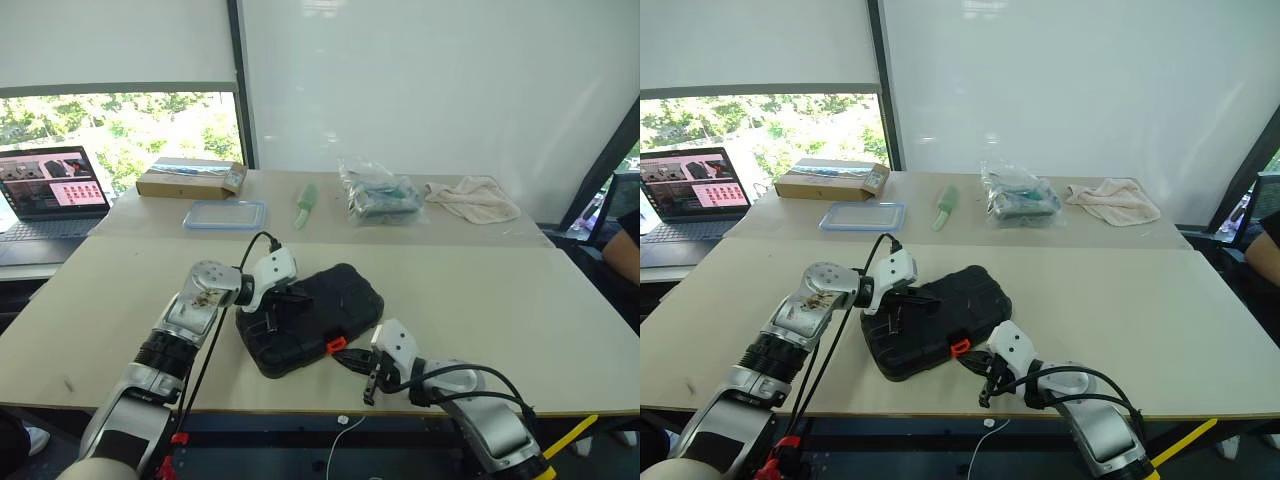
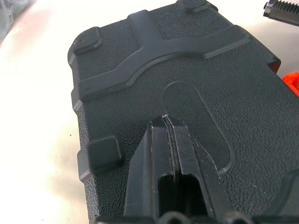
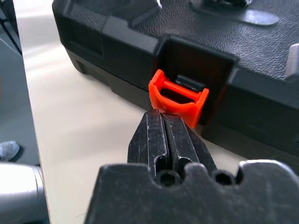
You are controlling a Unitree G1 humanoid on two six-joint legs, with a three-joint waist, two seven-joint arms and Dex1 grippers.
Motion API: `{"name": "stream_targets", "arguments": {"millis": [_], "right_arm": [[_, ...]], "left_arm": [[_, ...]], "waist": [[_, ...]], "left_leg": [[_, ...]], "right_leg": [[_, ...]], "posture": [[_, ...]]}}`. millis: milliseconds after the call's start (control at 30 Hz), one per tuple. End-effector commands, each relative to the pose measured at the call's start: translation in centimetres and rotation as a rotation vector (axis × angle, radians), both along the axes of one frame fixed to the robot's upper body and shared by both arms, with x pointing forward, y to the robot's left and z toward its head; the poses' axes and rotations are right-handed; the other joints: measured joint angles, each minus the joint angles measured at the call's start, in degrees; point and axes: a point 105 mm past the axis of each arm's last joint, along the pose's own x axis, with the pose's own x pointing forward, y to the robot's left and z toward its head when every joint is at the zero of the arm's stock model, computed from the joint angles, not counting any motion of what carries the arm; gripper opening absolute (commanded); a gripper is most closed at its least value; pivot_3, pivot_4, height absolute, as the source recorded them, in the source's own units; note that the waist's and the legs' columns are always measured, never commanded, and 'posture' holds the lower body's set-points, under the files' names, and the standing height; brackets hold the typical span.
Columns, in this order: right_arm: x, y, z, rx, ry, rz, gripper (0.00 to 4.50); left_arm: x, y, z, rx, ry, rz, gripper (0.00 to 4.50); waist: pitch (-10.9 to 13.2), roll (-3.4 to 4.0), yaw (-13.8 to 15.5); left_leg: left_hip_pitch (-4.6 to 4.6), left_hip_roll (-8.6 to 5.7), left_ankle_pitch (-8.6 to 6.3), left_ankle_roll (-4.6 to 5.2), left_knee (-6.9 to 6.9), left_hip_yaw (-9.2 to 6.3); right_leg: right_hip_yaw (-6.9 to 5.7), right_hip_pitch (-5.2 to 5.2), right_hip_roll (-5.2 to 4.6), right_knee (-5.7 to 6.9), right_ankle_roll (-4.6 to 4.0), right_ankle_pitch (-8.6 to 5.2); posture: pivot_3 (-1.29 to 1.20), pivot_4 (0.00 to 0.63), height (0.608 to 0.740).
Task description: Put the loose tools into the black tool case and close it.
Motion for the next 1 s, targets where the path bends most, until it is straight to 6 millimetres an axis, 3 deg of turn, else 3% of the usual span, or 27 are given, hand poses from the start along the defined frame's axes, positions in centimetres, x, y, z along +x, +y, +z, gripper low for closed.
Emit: {"name": "stream_targets", "arguments": {"millis": [33, 300, 400, 600, 733, 1000], "right_arm": [[0.4, 0.2, 4.1, 0.096, -0.163, 0.003, 0.06], [0.8, 0.3, 4.2, 0.113, -0.173, -0.020, 0.06], [0.8, -0.2, 3.3, 0.074, -0.153, -0.035, 0.06], [-1.0, -0.7, 3.6, 0.090, -0.118, 0.031, 0.06], [-1.8, -1.2, 2.6, 0.038, -0.066, 0.051, 0.06], [-0.1, -0.8, 0.5, -0.028, -0.038, -0.024, 0.06]], "left_arm": [[-1.1, 1.2, -5.1, 0.126, 0.168, 0.039, 0.00], [-1.5, 1.8, -5.8, 0.149, 0.204, 0.050, 0.00], [-1.5, 2.0, -5.9, 0.152, 0.207, 0.053, 0.00], [-1.4, 1.9, -6.0, 0.149, 0.208, 0.053, 0.00], [-1.4, 1.9, -6.0, 0.147, 0.208, 0.053, 0.00], [-1.5, 1.8, -6.1, 0.149, 0.213, 0.052, 0.00]], "waist": [[0.0, 0.00, 0.0], [-0.1, 0.13, -0.1], [-0.2, 0.23, 0.0], [-0.2, 0.29, 0.0], [-0.2, 0.29, 0.0], [-0.2, 0.28, 0.0]], "left_leg": [[0.00, 0.00, 0.00, -0.01, 0.00, 0.00], [0.12, 0.03, 0.00, -0.01, -0.04, 0.01], [0.11, 0.01, 0.00, -0.01, -0.08, 0.02], [0.11, -0.01, -0.03, 0.03, -0.16, 0.04], [0.11, 0.00, -0.04, 0.03, -0.16, 0.03], [0.11, 0.01, -0.04, 0.03, -0.17, 0.03]], "right_leg": [[0.00, 0.00, 0.00, 0.00, 0.00, 0.00], [0.04, 0.04, 0.01, 0.01, 0.00, -0.02], [0.04, 0.04, -0.01, -0.01, -0.02, -0.03], [0.04, 0.05, -0.03, -0.06, -0.04, -0.08], [0.04, 0.05, -0.04, -0.07, -0.03, -0.10], [0.04, 0.03, -0.04, -0.08, -0.04, -0.23]], "posture": [[0.00, 0.150, 0.740], [0.00, 0.150, 0.740], [0.00, 0.150, 0.740], [0.00, 0.150, 0.740], [0.00, 0.150, 0.740], [0.00, 0.150, 0.740]]}}
